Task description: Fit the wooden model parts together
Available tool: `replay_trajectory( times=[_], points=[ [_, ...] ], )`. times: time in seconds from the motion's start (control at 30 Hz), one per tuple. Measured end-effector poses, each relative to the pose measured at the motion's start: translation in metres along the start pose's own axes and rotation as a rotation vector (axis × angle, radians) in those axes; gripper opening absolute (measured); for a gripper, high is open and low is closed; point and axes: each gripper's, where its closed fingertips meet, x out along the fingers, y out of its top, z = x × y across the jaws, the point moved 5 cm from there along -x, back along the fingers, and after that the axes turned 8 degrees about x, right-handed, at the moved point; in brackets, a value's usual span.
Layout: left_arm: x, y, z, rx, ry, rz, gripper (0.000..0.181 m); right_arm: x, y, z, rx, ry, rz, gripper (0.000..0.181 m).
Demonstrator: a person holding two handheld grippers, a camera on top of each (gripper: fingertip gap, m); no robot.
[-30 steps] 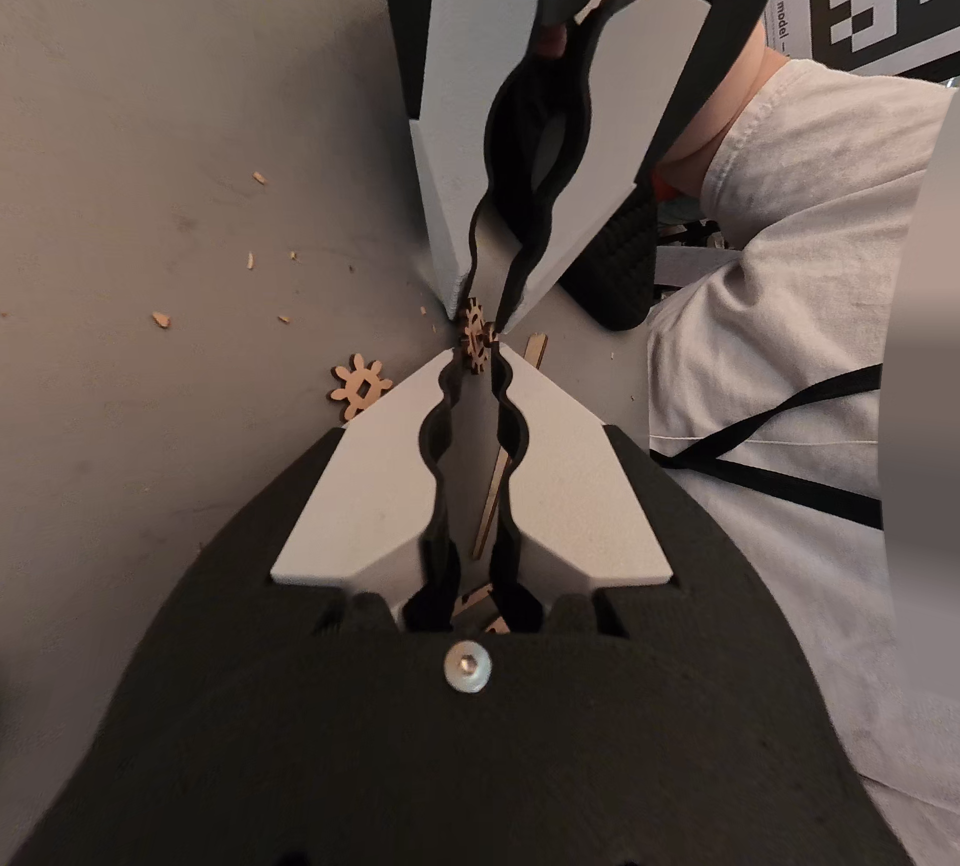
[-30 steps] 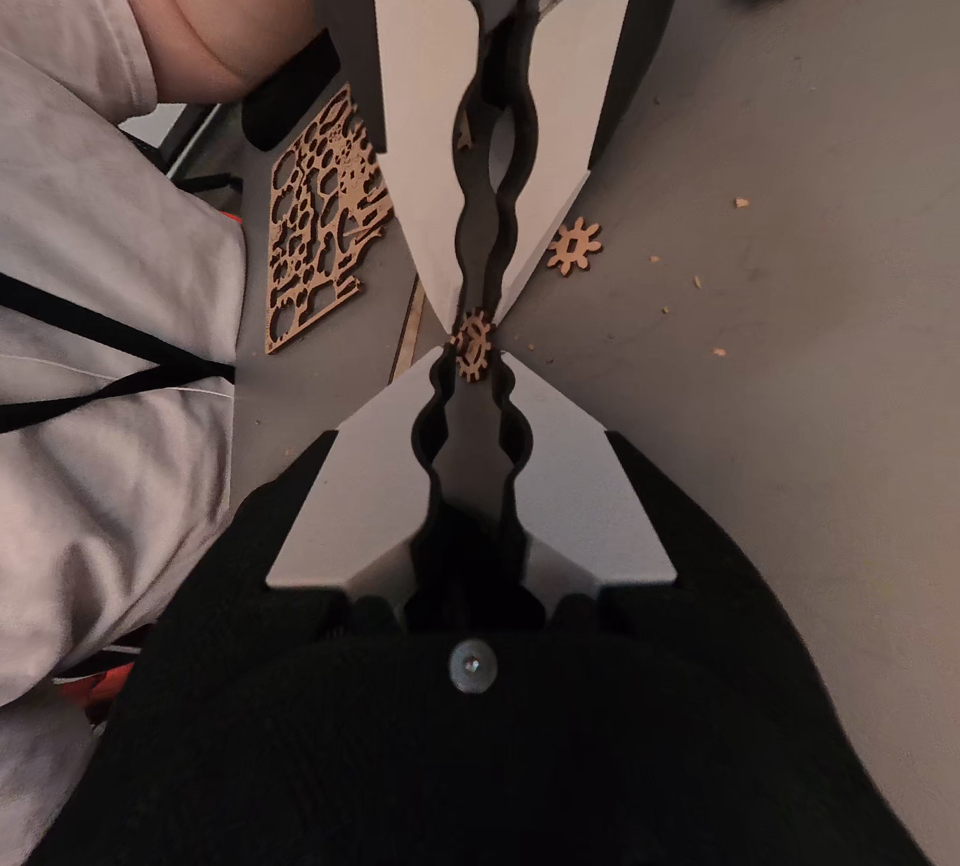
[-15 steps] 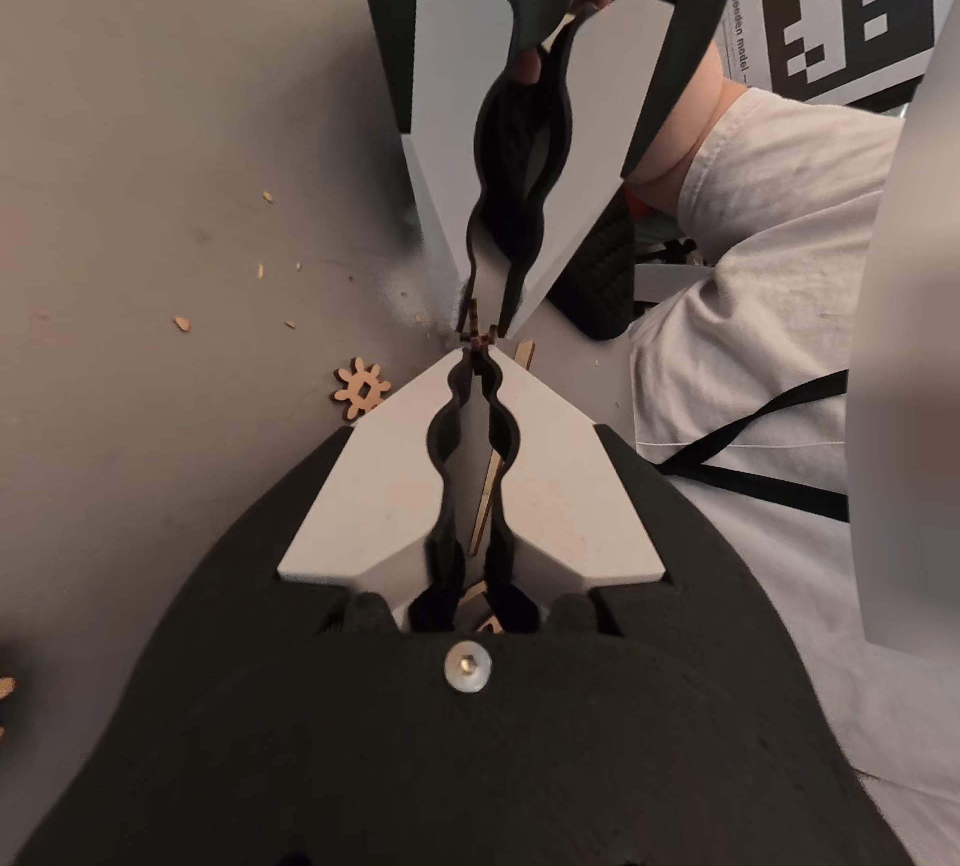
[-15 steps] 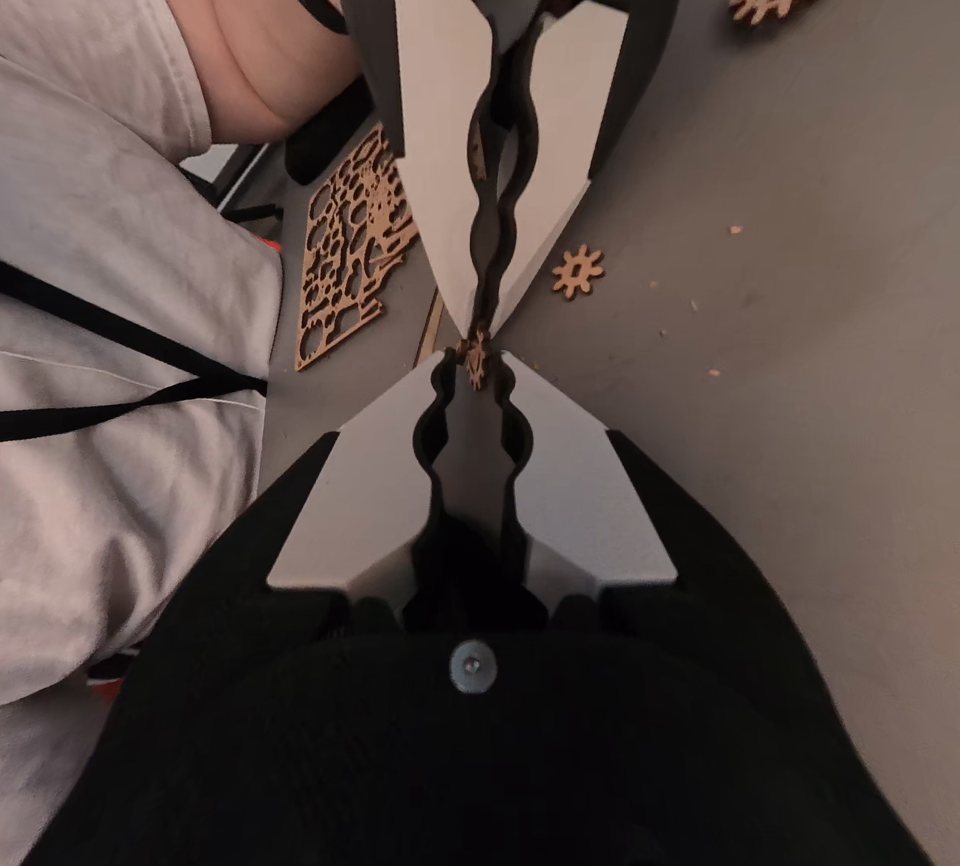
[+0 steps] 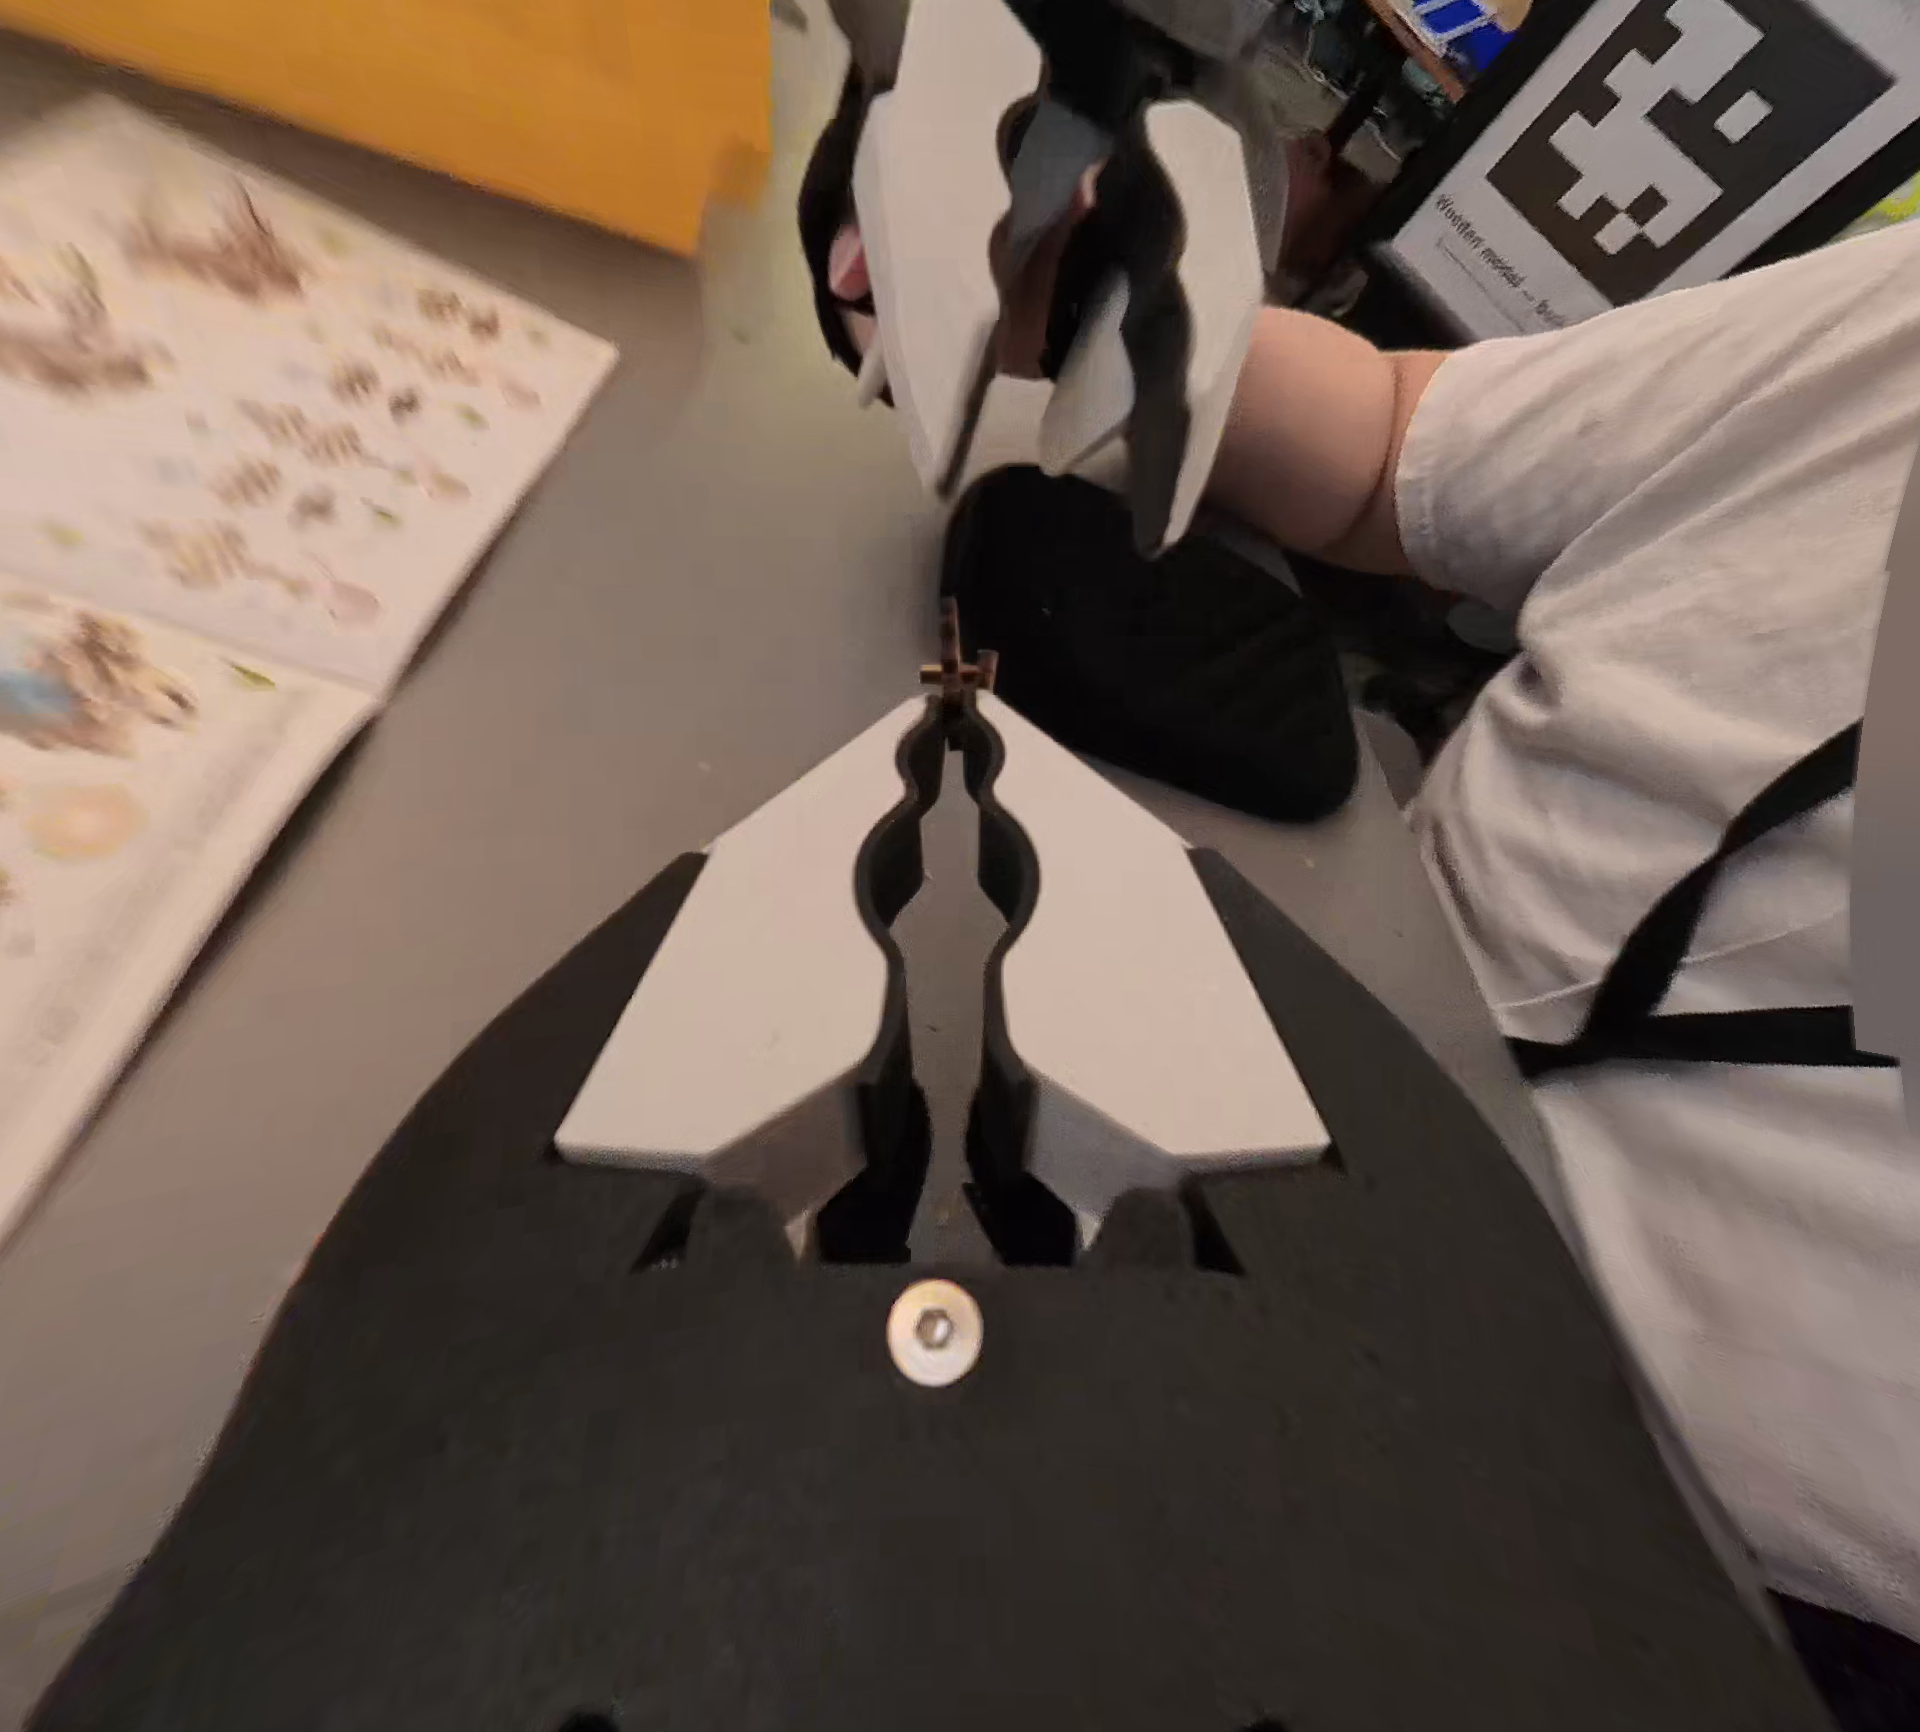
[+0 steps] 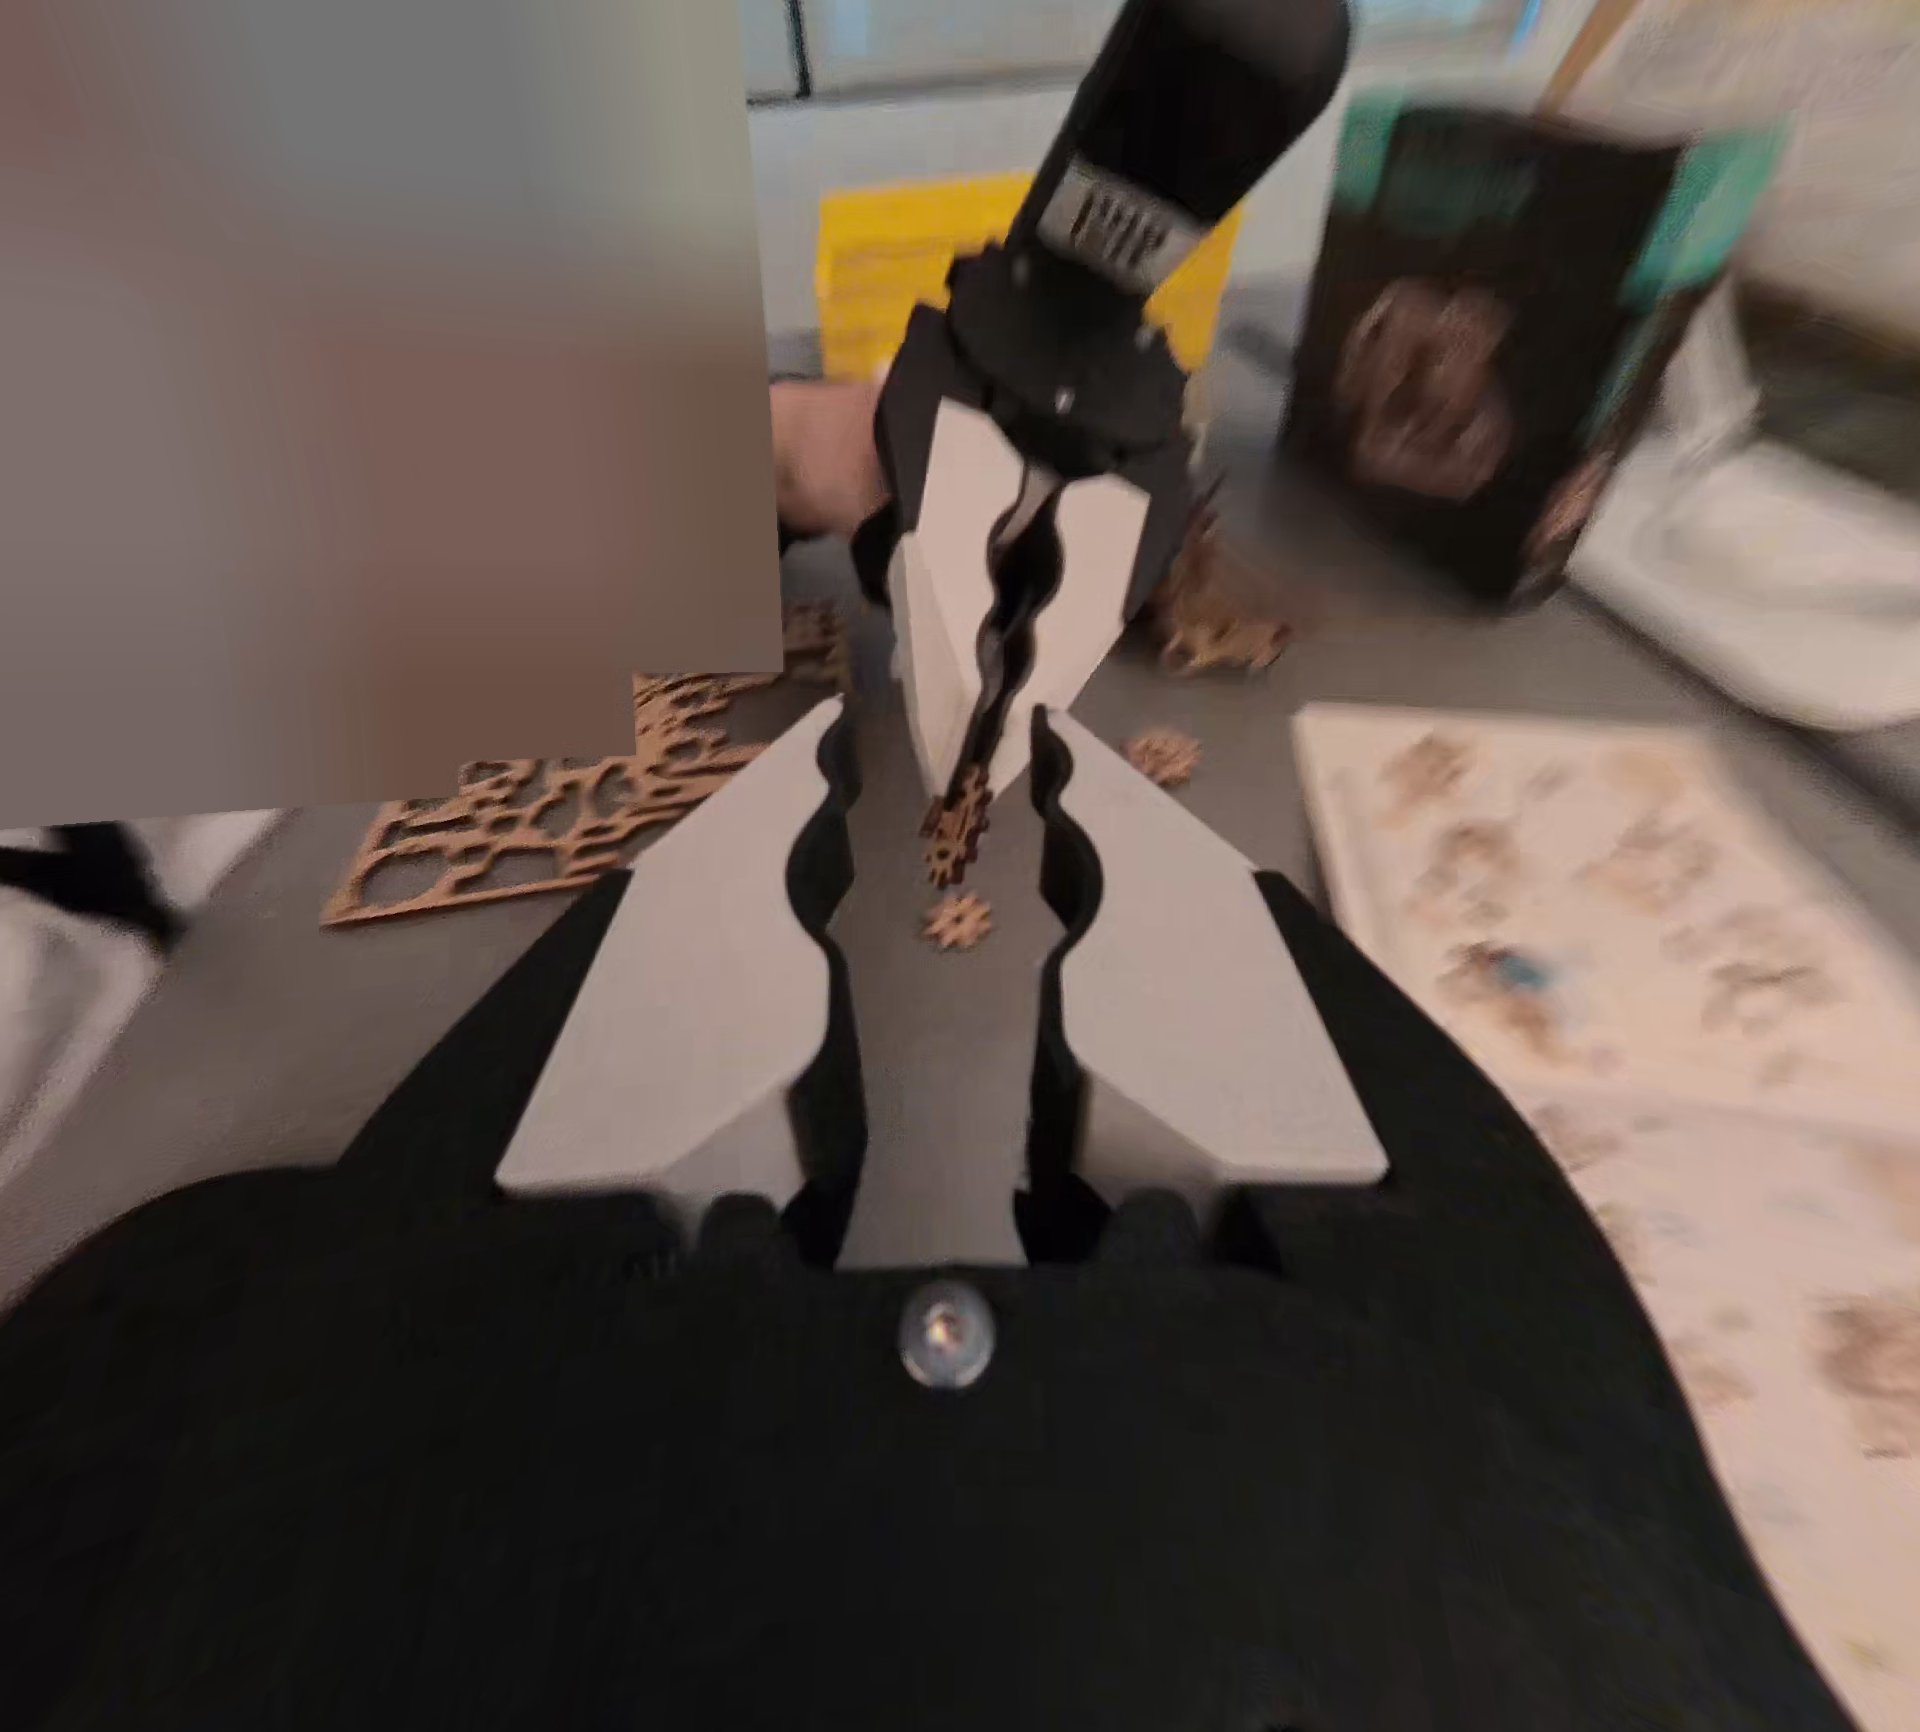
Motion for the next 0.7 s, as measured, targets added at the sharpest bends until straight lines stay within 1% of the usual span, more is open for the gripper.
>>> replay_trajectory(
  times=[0.07, 0.1, 0.13, 0.17, 0.23, 0.27, 0.3, 0.33, 0.37, 0.4, 0.47, 0.5, 0.53, 0.57, 0.63, 0.7],
  points=[
    [-0.006, 0.008, 0.003, 0.118, 0.043, 0.044, 0.0, -0.007, 0.015, -0.006, -0.142, -0.088, 0.113, 0.052],
    [-0.009, 0.011, 0.005, 0.18, 0.073, 0.06, 0.0, -0.008, 0.019, -0.01, -0.181, -0.101, 0.132, 0.052],
    [-0.011, 0.014, 0.007, 0.24, 0.101, 0.073, 0.0, -0.007, 0.02, -0.013, -0.194, -0.108, 0.133, 0.052],
    [-0.013, 0.017, 0.01, 0.302, 0.114, 0.089, 0.0, -0.006, 0.02, -0.016, -0.195, -0.102, 0.121, 0.047],
    [-0.017, 0.022, 0.016, 0.411, 0.16, 0.123, 0.0, -0.006, 0.02, -0.017, -0.222, -0.112, 0.137, 0.028],
    [-0.019, 0.024, 0.019, 0.458, 0.186, 0.135, 0.0, -0.009, 0.021, -0.016, -0.245, -0.132, 0.147, 0.015],
    [-0.021, 0.027, 0.021, 0.501, 0.212, 0.151, 0.0, -0.011, 0.021, -0.016, -0.268, -0.134, 0.156, 0.011],
    [-0.023, 0.029, 0.023, 0.539, 0.239, 0.167, 0.0, -0.013, 0.022, -0.015, -0.282, -0.138, 0.173, 0.017],
    [-0.025, 0.031, 0.026, 0.574, 0.258, 0.186, 0.0, -0.014, 0.023, -0.016, -0.283, -0.127, 0.192, 0.034],
    [-0.025, 0.033, 0.03, 0.611, 0.263, 0.205, 0.0, -0.013, 0.023, -0.017, -0.273, -0.105, 0.202, 0.046],
    [-0.026, 0.036, 0.036, 0.673, 0.291, 0.219, 0.0, -0.009, 0.022, -0.019, -0.272, -0.098, 0.192, 0.046],
    [-0.025, 0.037, 0.039, 0.703, 0.298, 0.224, 0.0, -0.007, 0.019, -0.019, -0.289, -0.117, 0.163, 0.044],
    [-0.025, 0.038, 0.042, 0.728, 0.309, 0.232, 0.0, -0.006, 0.017, -0.02, -0.325, -0.139, 0.135, 0.033],
    [-0.025, 0.039, 0.043, 0.746, 0.328, 0.241, 0.0, -0.005, 0.017, -0.024, -0.38, -0.155, 0.14, 0.027],
    [-0.024, 0.04, 0.046, 0.773, 0.345, 0.248, 0.0, -0.003, 0.017, -0.029, -0.458, -0.189, 0.125, 0.025],
    [-0.023, 0.04, 0.047, 0.776, 0.343, 0.246, 0.0, 0.0, 0.017, -0.032, -0.491, -0.214, 0.101, 0.025]
  ],
)
